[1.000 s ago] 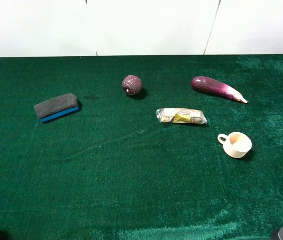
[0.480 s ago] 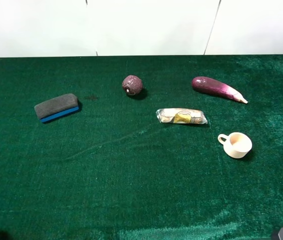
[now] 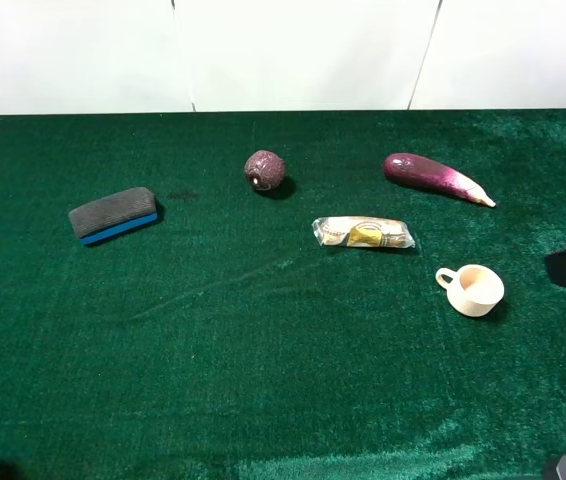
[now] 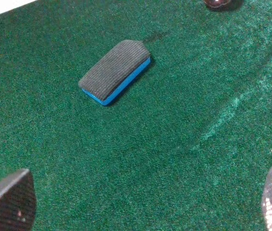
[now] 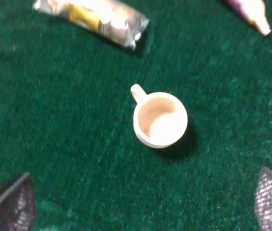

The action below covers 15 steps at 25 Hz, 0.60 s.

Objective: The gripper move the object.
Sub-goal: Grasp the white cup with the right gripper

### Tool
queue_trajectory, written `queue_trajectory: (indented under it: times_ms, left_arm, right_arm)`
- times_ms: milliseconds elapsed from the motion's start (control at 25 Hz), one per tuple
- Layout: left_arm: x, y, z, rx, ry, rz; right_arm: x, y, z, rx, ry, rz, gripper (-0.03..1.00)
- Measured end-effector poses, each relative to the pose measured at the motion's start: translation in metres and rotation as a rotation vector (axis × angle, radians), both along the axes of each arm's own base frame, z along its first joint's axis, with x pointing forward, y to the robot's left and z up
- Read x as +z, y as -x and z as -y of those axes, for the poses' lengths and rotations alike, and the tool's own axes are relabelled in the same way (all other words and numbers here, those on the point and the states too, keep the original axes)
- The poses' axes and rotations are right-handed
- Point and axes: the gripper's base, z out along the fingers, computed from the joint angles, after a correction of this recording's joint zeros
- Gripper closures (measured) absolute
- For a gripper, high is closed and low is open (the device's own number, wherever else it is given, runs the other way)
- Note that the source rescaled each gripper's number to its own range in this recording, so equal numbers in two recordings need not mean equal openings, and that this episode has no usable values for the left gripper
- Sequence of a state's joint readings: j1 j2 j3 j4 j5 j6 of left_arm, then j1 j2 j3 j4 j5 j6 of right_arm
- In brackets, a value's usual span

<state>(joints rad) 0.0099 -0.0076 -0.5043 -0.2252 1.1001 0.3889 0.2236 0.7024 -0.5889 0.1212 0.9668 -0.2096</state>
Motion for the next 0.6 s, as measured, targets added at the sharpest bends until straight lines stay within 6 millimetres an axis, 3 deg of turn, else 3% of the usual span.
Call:
queue_trajectory:
  times_ms: [320,600]
  left_arm:
    - [0.000,0.000,0.000,0.000,0.000,0.000]
    - [0.000,0.000,0.000,0.000,0.000,0.000]
  right_arm:
    - [-0.022,-0.054,-0.012,0.006,0.032,-0.121,-0.03]
    - [-0.049,-0.081,-0.030,0.069,0.082,-0.158,-0.03]
